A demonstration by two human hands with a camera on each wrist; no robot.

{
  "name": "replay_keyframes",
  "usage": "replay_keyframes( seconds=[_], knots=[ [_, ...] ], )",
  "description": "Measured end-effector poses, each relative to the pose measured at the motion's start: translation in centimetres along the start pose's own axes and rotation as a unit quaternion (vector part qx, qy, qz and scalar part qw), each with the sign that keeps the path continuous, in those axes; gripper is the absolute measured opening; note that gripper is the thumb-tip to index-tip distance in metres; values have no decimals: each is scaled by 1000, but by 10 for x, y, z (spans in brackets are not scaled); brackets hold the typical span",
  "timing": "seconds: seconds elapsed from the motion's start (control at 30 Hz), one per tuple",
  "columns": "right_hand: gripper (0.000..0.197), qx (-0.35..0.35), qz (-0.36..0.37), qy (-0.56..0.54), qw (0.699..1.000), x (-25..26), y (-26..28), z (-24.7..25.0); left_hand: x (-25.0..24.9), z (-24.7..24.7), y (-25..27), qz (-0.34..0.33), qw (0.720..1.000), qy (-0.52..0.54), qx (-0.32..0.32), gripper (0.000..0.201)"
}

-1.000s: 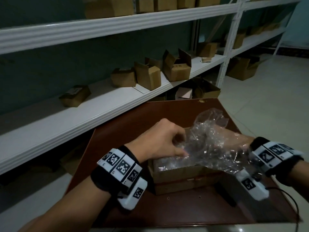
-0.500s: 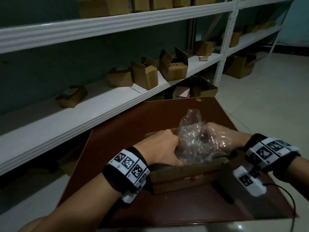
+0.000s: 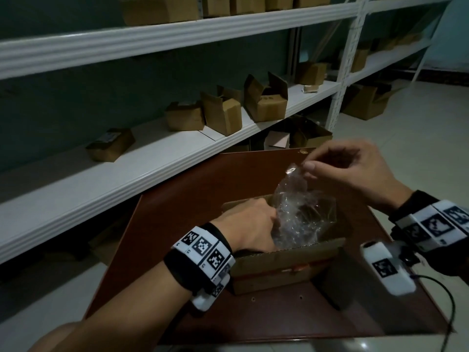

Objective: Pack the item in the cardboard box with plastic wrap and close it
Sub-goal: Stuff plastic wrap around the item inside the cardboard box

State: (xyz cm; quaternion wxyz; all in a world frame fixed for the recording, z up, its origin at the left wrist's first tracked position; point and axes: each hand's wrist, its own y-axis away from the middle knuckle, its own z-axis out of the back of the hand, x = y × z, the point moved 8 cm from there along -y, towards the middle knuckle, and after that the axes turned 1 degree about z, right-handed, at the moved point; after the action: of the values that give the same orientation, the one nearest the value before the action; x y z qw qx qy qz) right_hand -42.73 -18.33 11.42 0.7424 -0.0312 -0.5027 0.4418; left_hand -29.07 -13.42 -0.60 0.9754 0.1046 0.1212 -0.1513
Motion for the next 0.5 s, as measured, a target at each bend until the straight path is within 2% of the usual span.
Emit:
replay_keyframes(
  seconds=[0.2, 0.27, 0.33, 0.37, 0.43, 0.5],
  knots=[
    [30, 100, 58, 33, 993, 23, -2, -36, -20, 16, 12, -62, 998, -13, -21, 20],
    [31, 105, 88, 45, 990, 31, -1, -41, -18, 15, 11, -55, 998, -32, -26, 29],
    [29, 103, 112, 43, 987, 41, -1, -44, -14, 10, 9, -50, 998, -38, -15, 19],
    [26, 106, 119, 40, 986, 46, 0, -47, -12, 7, 10, -47, 998, -45, -1, 22],
    [18, 130, 123, 49, 983, 50, 1, -56, -11, 2, 8, -51, 998, -43, 9, 29],
    [14, 170, 112, 112, 973, 45, 3, -64, -4, 6, 6, -16, 1000, -26, -7, 31]
  ],
)
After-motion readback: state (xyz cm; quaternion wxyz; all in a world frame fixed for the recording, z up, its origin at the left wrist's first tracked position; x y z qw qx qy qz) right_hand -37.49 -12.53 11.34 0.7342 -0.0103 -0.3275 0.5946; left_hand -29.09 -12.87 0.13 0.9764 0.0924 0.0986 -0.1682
